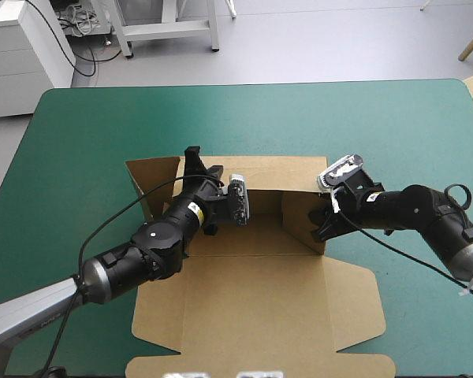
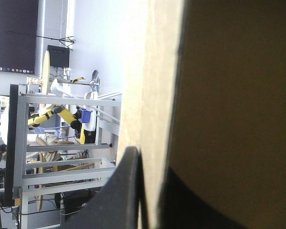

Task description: Fold the box

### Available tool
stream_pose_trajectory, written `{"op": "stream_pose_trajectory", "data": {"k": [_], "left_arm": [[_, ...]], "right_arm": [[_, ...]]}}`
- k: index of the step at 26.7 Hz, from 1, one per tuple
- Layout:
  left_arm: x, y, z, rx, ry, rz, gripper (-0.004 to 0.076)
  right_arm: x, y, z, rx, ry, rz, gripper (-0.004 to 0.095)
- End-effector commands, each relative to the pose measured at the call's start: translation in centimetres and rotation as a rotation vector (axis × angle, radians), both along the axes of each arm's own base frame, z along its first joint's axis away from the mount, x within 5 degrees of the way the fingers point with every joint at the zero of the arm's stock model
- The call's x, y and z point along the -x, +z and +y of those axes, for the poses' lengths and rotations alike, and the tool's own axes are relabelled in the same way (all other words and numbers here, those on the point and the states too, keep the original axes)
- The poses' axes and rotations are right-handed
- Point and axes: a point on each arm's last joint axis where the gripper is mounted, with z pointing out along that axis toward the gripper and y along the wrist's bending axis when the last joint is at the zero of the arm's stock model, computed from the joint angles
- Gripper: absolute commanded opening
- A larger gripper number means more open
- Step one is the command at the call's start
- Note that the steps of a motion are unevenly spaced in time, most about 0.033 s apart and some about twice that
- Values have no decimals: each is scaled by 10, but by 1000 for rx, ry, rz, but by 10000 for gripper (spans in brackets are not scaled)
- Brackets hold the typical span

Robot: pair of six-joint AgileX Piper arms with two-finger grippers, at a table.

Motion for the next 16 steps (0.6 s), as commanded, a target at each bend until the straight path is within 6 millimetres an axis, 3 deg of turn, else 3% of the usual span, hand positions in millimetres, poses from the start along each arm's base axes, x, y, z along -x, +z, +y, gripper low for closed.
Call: {"op": "stream_pose_trajectory", "data": {"k": [1, 6, 9, 11, 12, 13, 16], "left_arm": [[2, -4, 4, 61, 74, 71, -8], [2, -4, 4, 61, 74, 71, -8], [2, -4, 4, 85, 85, 79, -3], [2, -4, 4, 85, 83, 79, 84], [2, -3, 4, 92, 84, 79, 231], [2, -1, 4, 99, 88, 76, 323], [-1, 7, 3, 145, 120, 70, 546]], "right_arm": [[0, 16, 2, -56, -18, -57, 230], [1, 16, 3, -80, -22, -46, -5], [1, 16, 3, -88, -31, -37, -19], [1, 15, 3, -84, -43, -28, -20], [1, 15, 2, -80, -42, -28, -20], [1, 15, 2, -73, -42, -32, -20], [-2, 15, -1, -55, -87, -53, -14]]}}
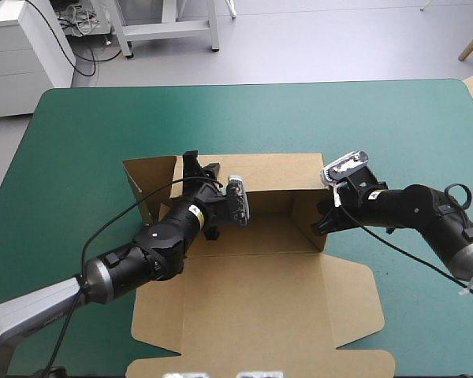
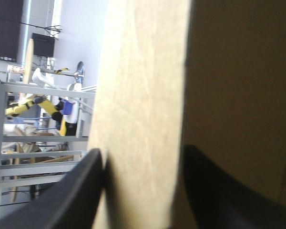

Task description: Fold the box

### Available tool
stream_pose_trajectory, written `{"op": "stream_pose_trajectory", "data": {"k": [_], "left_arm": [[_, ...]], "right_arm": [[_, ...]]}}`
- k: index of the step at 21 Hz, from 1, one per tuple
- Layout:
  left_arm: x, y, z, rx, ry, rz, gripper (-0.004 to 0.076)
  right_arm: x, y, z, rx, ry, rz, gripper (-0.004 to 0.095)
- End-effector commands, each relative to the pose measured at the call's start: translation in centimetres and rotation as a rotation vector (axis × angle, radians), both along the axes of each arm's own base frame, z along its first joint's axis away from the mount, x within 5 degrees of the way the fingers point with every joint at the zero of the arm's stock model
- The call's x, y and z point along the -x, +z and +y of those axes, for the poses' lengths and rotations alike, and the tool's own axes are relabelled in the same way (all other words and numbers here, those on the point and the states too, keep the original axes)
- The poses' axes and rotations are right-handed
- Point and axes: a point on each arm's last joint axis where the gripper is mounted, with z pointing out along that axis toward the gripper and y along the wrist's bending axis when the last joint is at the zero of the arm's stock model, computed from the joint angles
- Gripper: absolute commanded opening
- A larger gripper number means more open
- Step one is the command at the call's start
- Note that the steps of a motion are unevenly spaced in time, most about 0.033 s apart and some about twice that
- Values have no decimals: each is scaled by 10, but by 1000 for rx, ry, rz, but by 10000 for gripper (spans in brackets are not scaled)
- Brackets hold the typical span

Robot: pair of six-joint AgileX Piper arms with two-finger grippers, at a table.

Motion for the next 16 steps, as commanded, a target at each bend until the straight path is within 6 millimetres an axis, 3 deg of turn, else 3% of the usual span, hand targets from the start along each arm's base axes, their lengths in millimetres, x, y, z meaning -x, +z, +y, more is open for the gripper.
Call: {"op": "stream_pose_trajectory", "data": {"k": [1, 5, 12, 16], "left_arm": [[-3, 18, 1, 128, 101, 17, 654], [2, 35, -11, 180, 76, -9, 696], [57, 63, -52, 115, -46, -88, 696], [82, 76, -63, 81, -74, -105, 696]], "right_arm": [[-2, 14, -4, 10, -68, -78, -14], [-9, 14, -19, 118, -213, -120, -14], [-11, 15, -21, 107, -255, -137, -16], [-11, 15, -21, 105, -257, -138, -16]]}}
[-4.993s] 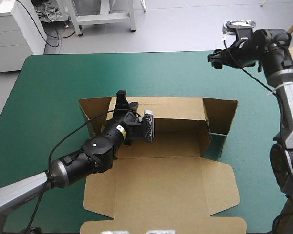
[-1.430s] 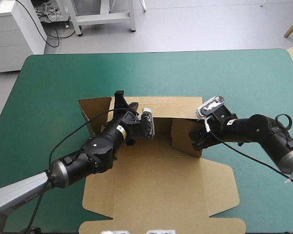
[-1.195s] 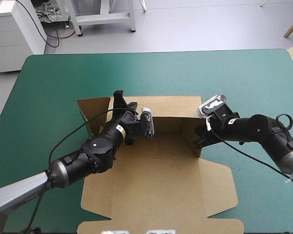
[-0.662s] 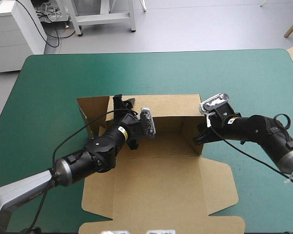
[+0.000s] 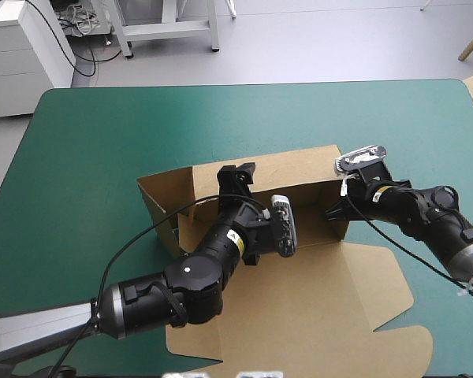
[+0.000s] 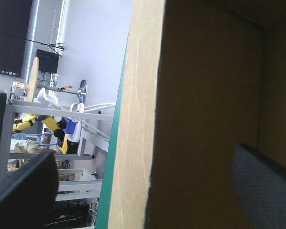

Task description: Fold the box

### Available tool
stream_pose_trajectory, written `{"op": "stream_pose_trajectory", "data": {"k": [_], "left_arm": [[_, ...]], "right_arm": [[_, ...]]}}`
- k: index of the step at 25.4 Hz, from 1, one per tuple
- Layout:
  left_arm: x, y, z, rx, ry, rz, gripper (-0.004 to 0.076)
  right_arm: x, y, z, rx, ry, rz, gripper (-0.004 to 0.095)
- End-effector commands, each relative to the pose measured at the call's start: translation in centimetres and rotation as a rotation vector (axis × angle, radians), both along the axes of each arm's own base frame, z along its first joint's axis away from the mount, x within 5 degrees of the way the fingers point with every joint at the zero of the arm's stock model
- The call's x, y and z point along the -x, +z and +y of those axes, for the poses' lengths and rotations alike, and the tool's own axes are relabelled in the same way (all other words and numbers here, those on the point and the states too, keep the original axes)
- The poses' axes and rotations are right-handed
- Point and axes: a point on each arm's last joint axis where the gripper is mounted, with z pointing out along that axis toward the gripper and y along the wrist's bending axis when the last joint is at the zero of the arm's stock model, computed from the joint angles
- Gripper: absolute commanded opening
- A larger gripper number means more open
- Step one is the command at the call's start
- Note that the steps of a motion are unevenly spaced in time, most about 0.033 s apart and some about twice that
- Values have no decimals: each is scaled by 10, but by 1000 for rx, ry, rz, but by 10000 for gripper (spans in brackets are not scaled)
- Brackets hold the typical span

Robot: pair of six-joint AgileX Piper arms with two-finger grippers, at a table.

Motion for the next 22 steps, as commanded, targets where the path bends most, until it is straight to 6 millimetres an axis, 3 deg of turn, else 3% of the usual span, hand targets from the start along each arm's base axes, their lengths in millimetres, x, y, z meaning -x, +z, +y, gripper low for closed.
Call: {"op": "stream_pose_trajectory", "data": {"k": [1, 5, 9, 13, 15, 17, 18, 19, 20, 22], "left_arm": [[22, 31, -3, 8, -31, -54, 696], [39, 45, -10, -8, -121, 101, 694], [47, 70, -8, -31, -177, 200, 694], [39, 96, 3, 5, -132, 270, 685], [28, 108, 14, 29, -79, 289, 640], [15, 118, 26, 50, -19, 304, 540], [0, 127, 40, 93, 56, 327, 405], [-8, 132, 48, 117, 92, 337, 322], [-22, 141, 64, 176, 157, 342, 157], [-35, 151, 92, 257, 233, 344, -5]], "right_arm": [[-2, 15, -3, 7, -4, -91, -16], [-2, 15, -3, 7, -5, -92, -16], [-2, 15, -3, 7, -5, -92, -16], [-2, 15, -3, 7, -5, -92, -16], [-2, 15, -3, 8, -4, -90, -16], [-2, 15, -3, 8, -4, -86, -16], [-1, 14, -3, 9, -4, -82, -16], [-1, 14, -3, 9, -3, -82, -16], [-1, 14, -3, 10, -3, -80, -16], [-1, 14, -3, 10, -3, -80, -16]]}}
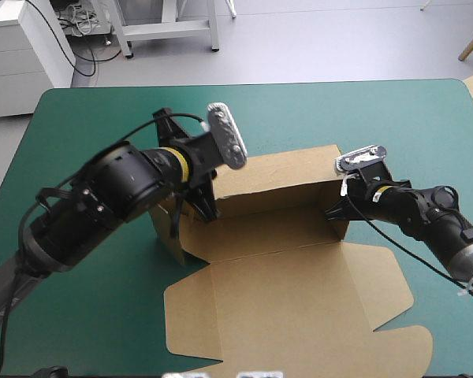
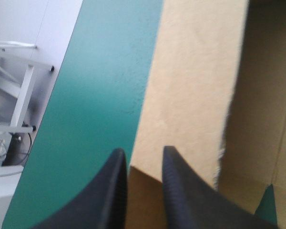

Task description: Fold the box

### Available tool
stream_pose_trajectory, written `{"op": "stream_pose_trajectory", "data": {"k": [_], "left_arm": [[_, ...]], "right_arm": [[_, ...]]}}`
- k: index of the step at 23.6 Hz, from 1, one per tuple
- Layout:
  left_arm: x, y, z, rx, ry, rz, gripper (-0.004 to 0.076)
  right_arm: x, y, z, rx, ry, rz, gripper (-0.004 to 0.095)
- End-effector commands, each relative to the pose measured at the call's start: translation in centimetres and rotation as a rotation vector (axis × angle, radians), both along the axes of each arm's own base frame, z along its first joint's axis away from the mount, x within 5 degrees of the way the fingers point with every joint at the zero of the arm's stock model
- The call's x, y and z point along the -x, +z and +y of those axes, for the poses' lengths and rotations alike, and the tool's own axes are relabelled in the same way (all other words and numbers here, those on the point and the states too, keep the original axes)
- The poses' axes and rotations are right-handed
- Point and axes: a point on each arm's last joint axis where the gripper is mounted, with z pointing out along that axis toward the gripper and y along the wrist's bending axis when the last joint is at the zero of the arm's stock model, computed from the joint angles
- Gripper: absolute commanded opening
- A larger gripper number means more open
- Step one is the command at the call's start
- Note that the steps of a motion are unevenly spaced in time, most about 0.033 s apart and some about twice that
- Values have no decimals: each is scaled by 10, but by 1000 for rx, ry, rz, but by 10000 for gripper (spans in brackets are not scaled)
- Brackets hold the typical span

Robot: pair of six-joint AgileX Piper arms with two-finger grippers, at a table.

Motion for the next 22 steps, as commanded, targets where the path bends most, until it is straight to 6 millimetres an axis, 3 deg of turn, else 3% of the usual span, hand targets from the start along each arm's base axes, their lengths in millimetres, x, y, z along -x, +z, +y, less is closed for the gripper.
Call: {"op": "stream_pose_trajectory", "data": {"k": [1, 5, 9, 13, 22], "left_arm": [[-5, 31, 39, 142, 90, -58, -4], [-13, 47, 110, 349, 323, 3, -8], [-9, 44, 152, 446, 502, 9, -8], [-12, 13, 168, 445, 603, 39, -8], [-10, -30, 171, 433, 644, 81, -8]], "right_arm": [[-1, 14, -3, 12, -1, -81, -16], [-1, 14, -3, 11, -1, -83, -16], [-2, 15, -3, 11, -1, -84, -16], [-2, 21, -3, -20, -27, -89, -16], [1, 56, -3, -26, -29, -55, -16]]}}
